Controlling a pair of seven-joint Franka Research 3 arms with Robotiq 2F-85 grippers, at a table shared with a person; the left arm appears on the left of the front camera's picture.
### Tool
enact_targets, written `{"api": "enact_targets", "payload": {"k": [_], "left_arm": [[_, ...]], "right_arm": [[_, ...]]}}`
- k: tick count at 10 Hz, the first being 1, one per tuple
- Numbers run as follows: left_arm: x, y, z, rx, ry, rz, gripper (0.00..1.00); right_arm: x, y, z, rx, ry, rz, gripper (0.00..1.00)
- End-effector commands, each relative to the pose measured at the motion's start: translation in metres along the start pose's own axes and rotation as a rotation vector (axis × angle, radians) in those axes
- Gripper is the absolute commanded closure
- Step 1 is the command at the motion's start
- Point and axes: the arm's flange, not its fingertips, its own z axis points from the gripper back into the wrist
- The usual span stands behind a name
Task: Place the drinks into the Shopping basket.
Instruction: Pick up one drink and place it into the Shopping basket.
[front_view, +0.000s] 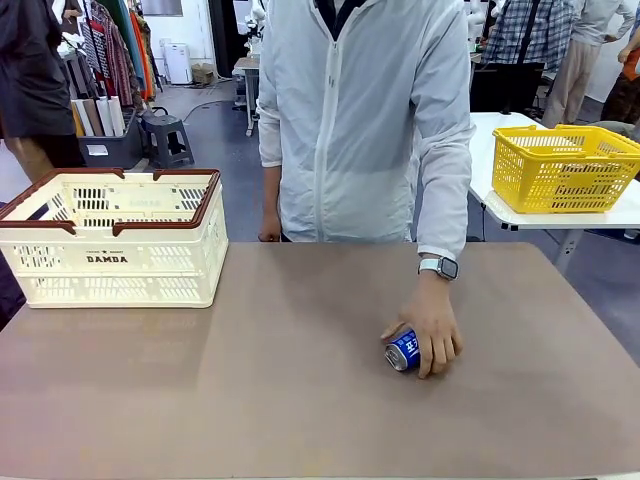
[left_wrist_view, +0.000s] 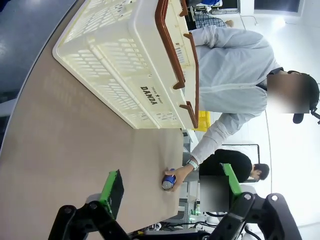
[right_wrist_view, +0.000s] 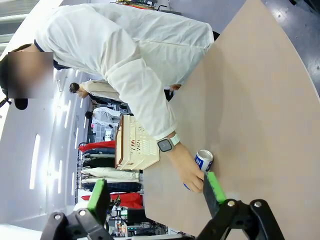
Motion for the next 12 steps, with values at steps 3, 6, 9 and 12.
{"api": "enact_targets", "payload": {"k": [3,6,9,12], "left_arm": [[0.001,0.0,0.0,-0.022,-0.008,-0.005,0.0],[0.001,0.0,0.0,-0.022,-0.008,-0.005,0.0],[0.001,0.0,0.0,-0.022,-0.008,-0.005,0.0],[0.001,0.0,0.0,-0.022,-0.008,-0.005,0.0]], "right_arm": [[-0.005,0.015,-0.019,-0.1,0.051,0.101,0.0],[-0.022,0.062,-0.121,-0.295,0.278,0.32,0.0],[-0.038,0.084,-0.168,-0.379,0.373,0.478,0.0],[-0.091,0.114,-0.246,-0.519,0.548,0.681,0.0]]}}
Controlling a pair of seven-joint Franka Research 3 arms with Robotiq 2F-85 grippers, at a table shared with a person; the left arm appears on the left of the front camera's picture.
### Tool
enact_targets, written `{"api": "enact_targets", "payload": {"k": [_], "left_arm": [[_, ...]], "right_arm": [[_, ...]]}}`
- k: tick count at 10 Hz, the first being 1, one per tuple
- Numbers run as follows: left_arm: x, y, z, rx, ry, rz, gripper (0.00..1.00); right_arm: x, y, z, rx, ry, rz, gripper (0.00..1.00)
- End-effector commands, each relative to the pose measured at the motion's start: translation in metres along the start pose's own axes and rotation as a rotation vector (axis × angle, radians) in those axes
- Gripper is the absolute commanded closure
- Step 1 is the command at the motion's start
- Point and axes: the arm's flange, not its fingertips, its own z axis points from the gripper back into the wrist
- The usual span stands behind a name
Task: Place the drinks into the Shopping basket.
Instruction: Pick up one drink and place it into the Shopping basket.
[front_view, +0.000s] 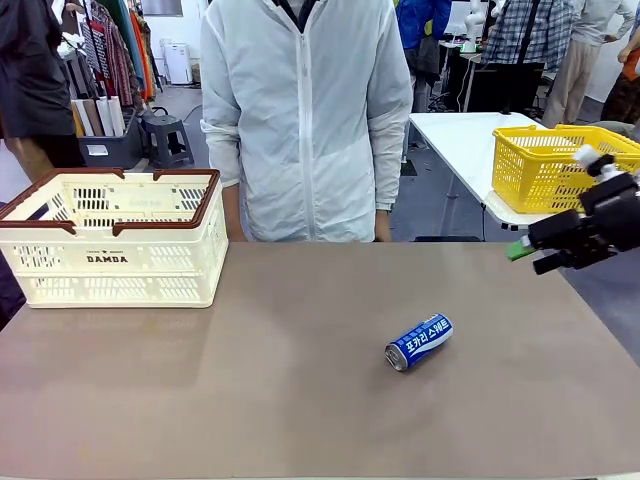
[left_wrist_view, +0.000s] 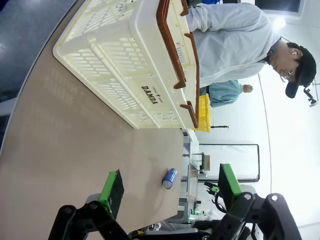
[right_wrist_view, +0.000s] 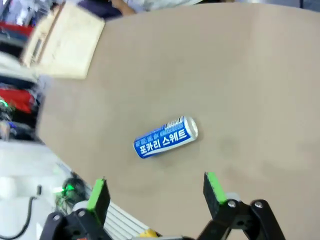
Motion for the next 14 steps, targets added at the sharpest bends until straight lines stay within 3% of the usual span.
{"api": "enact_targets", "payload": {"k": [1,3,4,5,6,7,9,11,13,14], "left_arm": [[0.001,-0.001,0.0,-0.023,-0.01,-0.009,0.0],[0.001,-0.001,0.0,-0.023,-0.01,-0.009,0.0],[0.001,-0.001,0.0,-0.023,-0.01,-0.009,0.0],[0.001,-0.001,0.0,-0.023,-0.01,-0.009,0.0],[0.001,-0.001,0.0,-0.023,-0.01,-0.009,0.0],[0.001,-0.001,0.0,-0.023,-0.01,-0.009,0.0],[0.001,-0.001,0.0,-0.023,-0.01,-0.009,0.0],[0.001,-0.001,0.0,-0.023,-0.01,-0.009,0.0],[0.001,-0.001,0.0,-0.023,-0.01,-0.009,0.0],[0.001,-0.001,0.0,-0.023,-0.01,-0.009,0.0]], "right_arm": [[0.013,0.038,-0.04,-0.186,0.075,0.048,0.0],[0.016,0.072,-0.099,-0.418,0.191,0.096,0.0],[0.012,0.084,-0.126,-0.463,0.237,0.123,0.0],[0.005,0.095,-0.142,-0.472,0.247,0.147,0.0],[0.007,0.095,-0.134,-0.451,0.186,0.094,0.0],[-0.001,0.094,-0.135,-0.421,0.214,0.165,0.0],[-0.003,0.096,-0.146,-0.447,0.231,0.15,0.0],[0.023,0.072,-0.146,-0.127,0.416,0.817,0.0],[0.029,0.059,-0.147,0.025,0.579,1.334,0.0],[0.029,0.056,-0.148,0.111,0.641,1.479,0.0]]}}
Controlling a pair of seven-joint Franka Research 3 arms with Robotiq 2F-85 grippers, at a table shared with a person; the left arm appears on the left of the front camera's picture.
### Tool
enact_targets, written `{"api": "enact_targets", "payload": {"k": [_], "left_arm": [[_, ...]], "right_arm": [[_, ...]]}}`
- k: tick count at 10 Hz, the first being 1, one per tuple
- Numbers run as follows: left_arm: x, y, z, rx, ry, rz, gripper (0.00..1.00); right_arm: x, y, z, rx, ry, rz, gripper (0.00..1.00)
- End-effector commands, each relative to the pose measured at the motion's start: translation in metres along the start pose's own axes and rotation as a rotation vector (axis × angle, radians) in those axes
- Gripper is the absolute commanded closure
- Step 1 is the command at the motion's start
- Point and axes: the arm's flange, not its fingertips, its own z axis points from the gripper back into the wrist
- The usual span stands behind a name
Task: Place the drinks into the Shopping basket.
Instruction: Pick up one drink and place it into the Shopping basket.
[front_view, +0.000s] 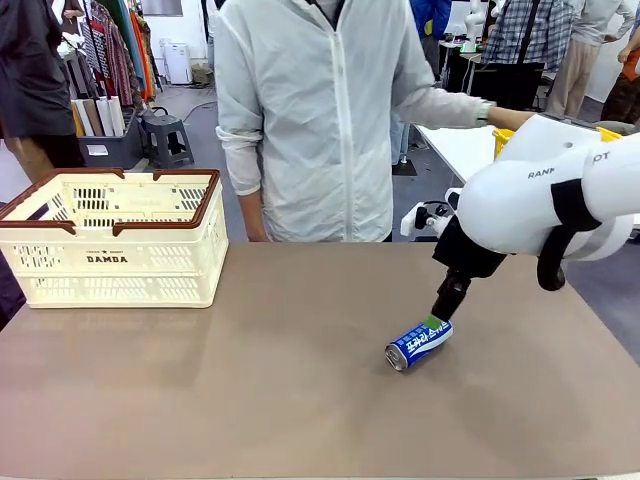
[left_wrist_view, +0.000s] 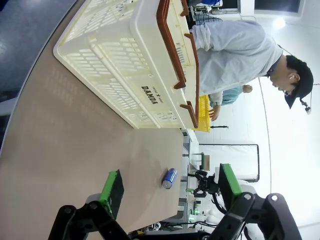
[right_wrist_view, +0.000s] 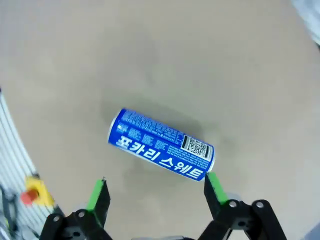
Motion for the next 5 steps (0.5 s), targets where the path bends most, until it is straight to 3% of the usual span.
{"api": "enact_targets", "payload": {"k": [1,3,5], "left_arm": [[0.001,-0.001,0.0,-0.022,-0.01,-0.01,0.0],[0.001,-0.001,0.0,-0.022,-0.01,-0.01,0.0],[0.001,-0.001,0.0,-0.022,-0.01,-0.01,0.0]], "right_arm": [[-0.004,-0.01,-0.001,0.213,0.058,0.832,0.0],[-0.002,-0.002,-0.004,0.251,0.104,1.028,0.0],[0.002,0.012,-0.005,0.2,0.155,1.101,0.0]]}}
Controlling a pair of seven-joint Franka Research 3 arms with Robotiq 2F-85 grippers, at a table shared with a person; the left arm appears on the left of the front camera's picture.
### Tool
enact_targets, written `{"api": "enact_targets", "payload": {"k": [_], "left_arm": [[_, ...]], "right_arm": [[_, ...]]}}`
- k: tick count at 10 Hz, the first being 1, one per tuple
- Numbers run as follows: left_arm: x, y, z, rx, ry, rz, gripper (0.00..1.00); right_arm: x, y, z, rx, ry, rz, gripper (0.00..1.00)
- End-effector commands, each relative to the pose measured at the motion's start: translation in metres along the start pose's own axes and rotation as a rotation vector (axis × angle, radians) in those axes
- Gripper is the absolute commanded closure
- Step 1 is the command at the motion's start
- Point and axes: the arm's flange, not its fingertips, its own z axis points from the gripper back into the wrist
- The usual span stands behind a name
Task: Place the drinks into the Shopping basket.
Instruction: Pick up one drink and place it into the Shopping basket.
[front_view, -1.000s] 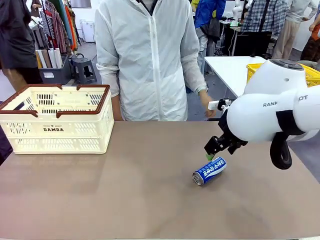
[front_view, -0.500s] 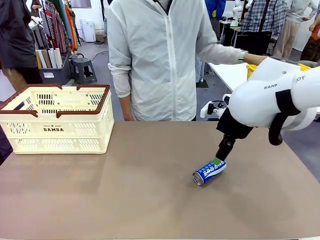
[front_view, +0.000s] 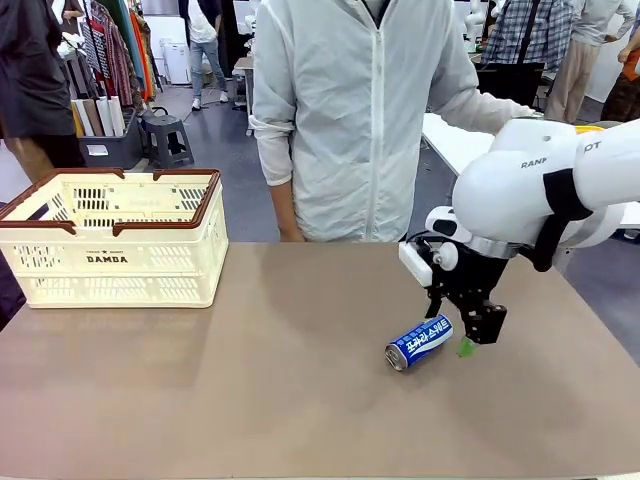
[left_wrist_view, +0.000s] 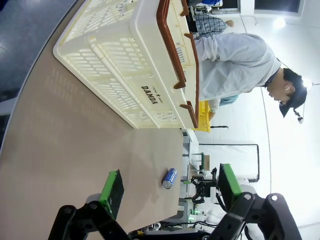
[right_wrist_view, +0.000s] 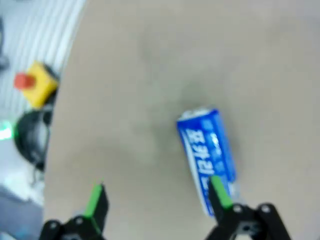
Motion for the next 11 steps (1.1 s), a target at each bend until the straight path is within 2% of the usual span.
{"api": "enact_targets", "payload": {"k": [1,2,3,5,7,10,11], "left_arm": [[0.001,-0.001,0.0,-0.022,-0.011,-0.01,0.0],[0.001,-0.001,0.0,-0.022,-0.011,-0.01,0.0],[0.001,-0.001,0.0,-0.022,-0.011,-0.01,0.0],[0.001,-0.001,0.0,-0.022,-0.011,-0.01,0.0],[0.001,-0.001,0.0,-0.022,-0.011,-0.01,0.0],[0.001,-0.001,0.0,-0.022,-0.011,-0.01,0.0],[0.001,-0.001,0.0,-0.022,-0.011,-0.01,0.0]], "right_arm": [[0.004,-0.004,0.006,-0.13,0.069,0.167,0.0],[0.0,0.0,0.0,0.0,0.0,0.0,0.0],[0.008,-0.002,0.002,-0.016,0.043,0.106,0.0],[0.009,-0.016,-0.022,-0.107,0.007,0.216,0.0],[0.007,-0.032,-0.046,-0.162,0.013,0.259,0.0],[0.001,-0.044,-0.076,-0.074,0.046,0.274,0.0],[-0.001,-0.049,-0.084,-0.104,0.067,0.271,0.0]]}}
